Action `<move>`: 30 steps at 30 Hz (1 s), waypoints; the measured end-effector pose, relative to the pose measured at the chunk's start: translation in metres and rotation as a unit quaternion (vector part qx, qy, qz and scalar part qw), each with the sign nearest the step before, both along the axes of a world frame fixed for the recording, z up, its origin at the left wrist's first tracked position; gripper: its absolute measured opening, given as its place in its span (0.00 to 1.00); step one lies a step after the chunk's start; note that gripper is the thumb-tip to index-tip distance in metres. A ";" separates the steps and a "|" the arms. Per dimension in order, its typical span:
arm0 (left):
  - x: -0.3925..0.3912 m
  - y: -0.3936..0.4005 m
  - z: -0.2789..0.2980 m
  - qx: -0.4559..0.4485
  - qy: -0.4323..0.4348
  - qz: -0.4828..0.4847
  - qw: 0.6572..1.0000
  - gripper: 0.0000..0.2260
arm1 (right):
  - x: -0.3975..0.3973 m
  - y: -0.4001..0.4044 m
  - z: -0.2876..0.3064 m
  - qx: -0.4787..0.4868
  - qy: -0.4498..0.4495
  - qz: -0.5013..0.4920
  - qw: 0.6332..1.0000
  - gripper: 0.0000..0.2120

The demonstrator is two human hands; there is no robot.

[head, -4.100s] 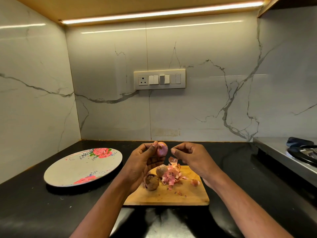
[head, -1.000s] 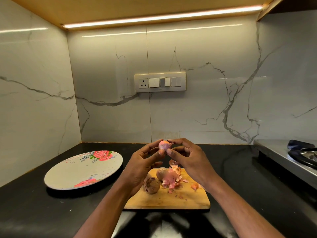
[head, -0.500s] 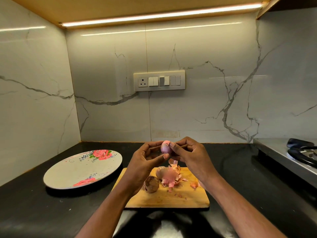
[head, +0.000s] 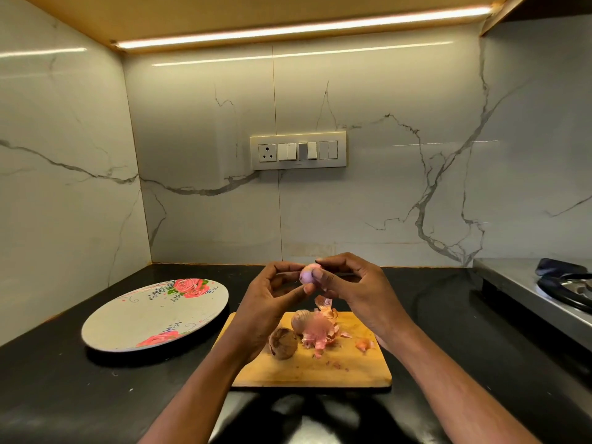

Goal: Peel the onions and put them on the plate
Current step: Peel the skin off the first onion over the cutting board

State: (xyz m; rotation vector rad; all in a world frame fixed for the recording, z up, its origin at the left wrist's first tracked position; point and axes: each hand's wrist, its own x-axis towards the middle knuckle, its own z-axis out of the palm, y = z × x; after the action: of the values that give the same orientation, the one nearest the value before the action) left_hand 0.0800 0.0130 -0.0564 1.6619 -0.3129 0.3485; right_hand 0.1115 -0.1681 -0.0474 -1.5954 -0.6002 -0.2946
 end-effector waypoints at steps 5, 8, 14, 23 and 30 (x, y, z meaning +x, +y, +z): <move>-0.001 -0.001 0.000 -0.006 -0.007 -0.004 1.000 0.21 | 0.000 0.000 0.000 0.017 0.032 0.033 0.999 0.09; -0.001 0.000 0.001 0.000 0.001 -0.020 1.000 0.20 | 0.002 -0.001 0.001 0.045 0.052 0.039 0.997 0.10; -0.002 0.000 0.001 -0.011 0.018 -0.046 0.999 0.20 | 0.009 0.001 -0.003 0.069 0.066 0.001 0.995 0.07; -0.003 0.000 0.003 -0.070 0.026 -0.036 0.997 0.22 | 0.015 -0.010 -0.011 -0.236 -0.026 -0.139 0.962 0.08; -0.001 0.000 0.003 -0.104 0.023 -0.026 0.994 0.21 | -0.003 0.000 0.002 -0.101 -0.099 -0.122 0.982 0.13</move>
State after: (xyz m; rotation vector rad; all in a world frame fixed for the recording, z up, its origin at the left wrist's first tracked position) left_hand 0.0788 0.0129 -0.0530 1.4524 -0.2750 0.2937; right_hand 0.1084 -0.1679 -0.0449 -1.8540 -0.6013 -0.5955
